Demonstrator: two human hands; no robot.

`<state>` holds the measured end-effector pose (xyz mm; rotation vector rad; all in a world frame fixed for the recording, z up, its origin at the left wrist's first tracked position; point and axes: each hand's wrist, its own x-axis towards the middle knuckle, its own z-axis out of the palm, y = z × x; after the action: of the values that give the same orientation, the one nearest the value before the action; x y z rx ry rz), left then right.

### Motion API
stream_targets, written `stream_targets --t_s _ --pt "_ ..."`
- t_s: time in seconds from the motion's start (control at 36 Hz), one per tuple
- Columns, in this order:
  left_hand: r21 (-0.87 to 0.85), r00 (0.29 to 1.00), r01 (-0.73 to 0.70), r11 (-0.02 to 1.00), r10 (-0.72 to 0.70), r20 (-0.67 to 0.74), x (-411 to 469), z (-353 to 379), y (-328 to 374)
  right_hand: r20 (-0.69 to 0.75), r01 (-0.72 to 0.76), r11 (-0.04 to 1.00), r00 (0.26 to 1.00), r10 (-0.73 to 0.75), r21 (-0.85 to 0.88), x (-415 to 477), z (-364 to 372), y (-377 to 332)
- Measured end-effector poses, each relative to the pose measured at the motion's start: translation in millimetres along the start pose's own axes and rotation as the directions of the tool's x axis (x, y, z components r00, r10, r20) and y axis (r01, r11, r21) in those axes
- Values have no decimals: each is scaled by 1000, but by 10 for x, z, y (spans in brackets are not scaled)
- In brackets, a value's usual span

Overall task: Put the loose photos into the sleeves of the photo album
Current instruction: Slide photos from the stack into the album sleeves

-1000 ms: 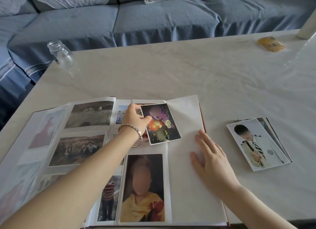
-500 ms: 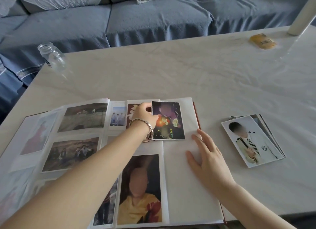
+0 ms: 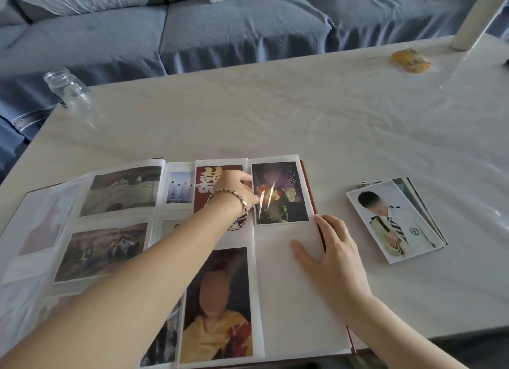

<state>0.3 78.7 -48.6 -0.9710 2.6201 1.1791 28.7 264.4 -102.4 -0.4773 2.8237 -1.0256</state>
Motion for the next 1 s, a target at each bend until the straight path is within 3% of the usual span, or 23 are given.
stream_targets --t_s 0.14,0.25,0.39,0.47,0.56,0.64,0.69,1.0 --pt "-73 999 30 997 -31 -9 2 76 14 6 2 1000 1000 -2 -6 0 -8 1" --pt "-351 987 159 923 -156 35 16 43 29 0 4 1000 1000 -4 -11 1 -9 -1" --pt "-215 992 126 968 -130 -1 21 93 17 7 3 1000 1000 -3 -18 -3 -12 -11" --pt "-258 988 141 956 -154 -30 38 112 5 4 1 1000 1000 -1 -18 1 -12 -7" --pt "-445 974 174 878 -219 -50 60 110 -12 12 -8 1000 1000 8 -18 1 -15 -7" --pt "-707 955 222 672 -296 18 21 73 57 1 0 1000 1000 0 -15 2 -13 0" --pt "-760 943 263 595 -325 72 0 52 83 20 -5 1000 1000 5 -17 1 -17 -5" --pt "-653 960 275 706 -238 147 55 -13 8 31 -5 1000 999 6 -26 3 -21 -1"
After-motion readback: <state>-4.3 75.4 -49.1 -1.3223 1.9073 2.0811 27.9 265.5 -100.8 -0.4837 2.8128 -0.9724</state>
